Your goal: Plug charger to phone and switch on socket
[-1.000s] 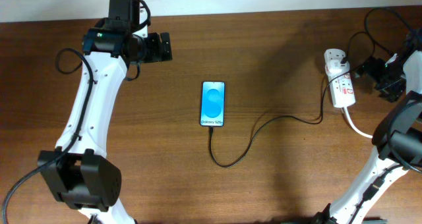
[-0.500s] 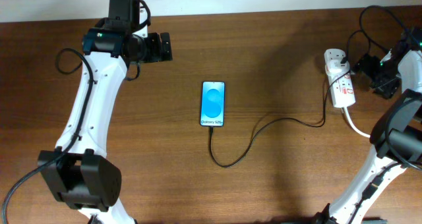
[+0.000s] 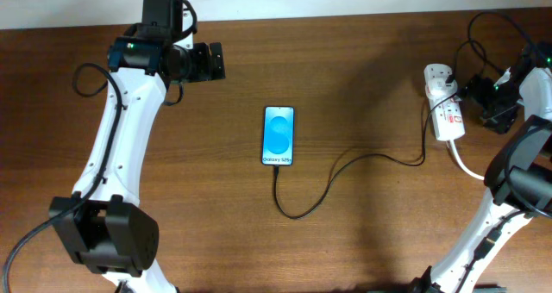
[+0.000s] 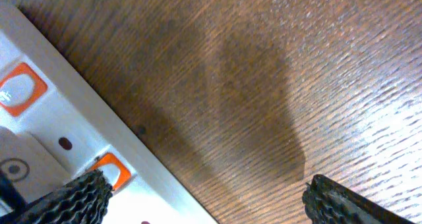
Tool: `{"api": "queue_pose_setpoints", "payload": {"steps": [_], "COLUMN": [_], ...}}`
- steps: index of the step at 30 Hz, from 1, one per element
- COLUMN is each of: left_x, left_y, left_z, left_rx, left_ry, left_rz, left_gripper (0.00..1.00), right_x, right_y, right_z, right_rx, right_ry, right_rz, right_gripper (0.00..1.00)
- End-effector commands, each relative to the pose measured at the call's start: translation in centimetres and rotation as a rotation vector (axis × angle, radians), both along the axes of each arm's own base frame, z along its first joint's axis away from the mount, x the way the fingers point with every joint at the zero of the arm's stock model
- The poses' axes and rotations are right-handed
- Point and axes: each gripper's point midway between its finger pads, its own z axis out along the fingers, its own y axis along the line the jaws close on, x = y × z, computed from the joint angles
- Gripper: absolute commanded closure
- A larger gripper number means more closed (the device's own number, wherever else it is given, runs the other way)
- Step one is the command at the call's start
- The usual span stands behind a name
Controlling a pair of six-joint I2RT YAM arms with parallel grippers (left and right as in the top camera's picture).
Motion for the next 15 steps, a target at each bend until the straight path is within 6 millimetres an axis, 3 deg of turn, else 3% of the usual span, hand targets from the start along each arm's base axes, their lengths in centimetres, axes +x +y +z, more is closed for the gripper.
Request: {"api": "queue_pose_setpoints", "payload": {"steps": [1, 15], "left_x": [0.0, 0.0], "left_y": [0.4, 0.4], "left_z": [-0.3, -0.3], "left_rx": [0.015, 0.015], "left_ry": [0.006, 0.006], "left_rz": [0.002, 0.002], "left_gripper": [0.0, 0.01], "right_x": [-0.3, 0.6], "right_y": [1.9, 0.8], "right_z": [-1.4, -1.4], "right_rx": [0.056, 0.005], "right_ry": [0.027, -0.004], "right_rz": [0.041, 0.032], "right_gripper": [0.02, 0.02]}}
